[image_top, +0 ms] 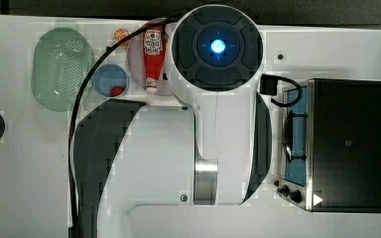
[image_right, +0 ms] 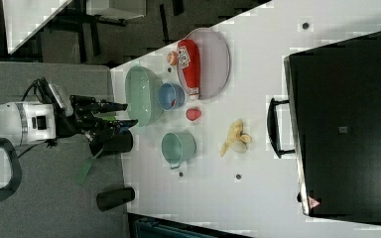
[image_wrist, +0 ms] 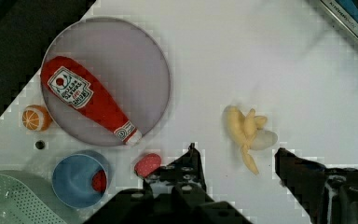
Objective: Pick Banana and place it in mug.
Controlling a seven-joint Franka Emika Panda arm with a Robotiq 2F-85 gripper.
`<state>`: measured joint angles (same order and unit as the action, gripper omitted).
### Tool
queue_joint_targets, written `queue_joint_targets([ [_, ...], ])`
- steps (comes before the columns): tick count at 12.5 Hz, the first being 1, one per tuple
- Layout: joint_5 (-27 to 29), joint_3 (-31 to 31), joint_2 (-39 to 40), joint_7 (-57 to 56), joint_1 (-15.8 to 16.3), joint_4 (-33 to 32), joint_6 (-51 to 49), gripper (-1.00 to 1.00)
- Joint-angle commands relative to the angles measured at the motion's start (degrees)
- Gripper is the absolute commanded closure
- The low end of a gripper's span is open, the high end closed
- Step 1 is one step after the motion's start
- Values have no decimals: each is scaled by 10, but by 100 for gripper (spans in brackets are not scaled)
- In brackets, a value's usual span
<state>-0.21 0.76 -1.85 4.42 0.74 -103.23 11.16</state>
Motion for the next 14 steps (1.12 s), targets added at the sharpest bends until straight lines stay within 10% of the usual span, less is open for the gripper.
queue_joint_targets([
  [1, -2, 26, -215, -61, -28, -146, -101, -54],
  [3, -2, 26, -212, -64, -28, -166, -98, -97],
  [14, -2, 9, -36, -353, -25, -374, 305, -100],
])
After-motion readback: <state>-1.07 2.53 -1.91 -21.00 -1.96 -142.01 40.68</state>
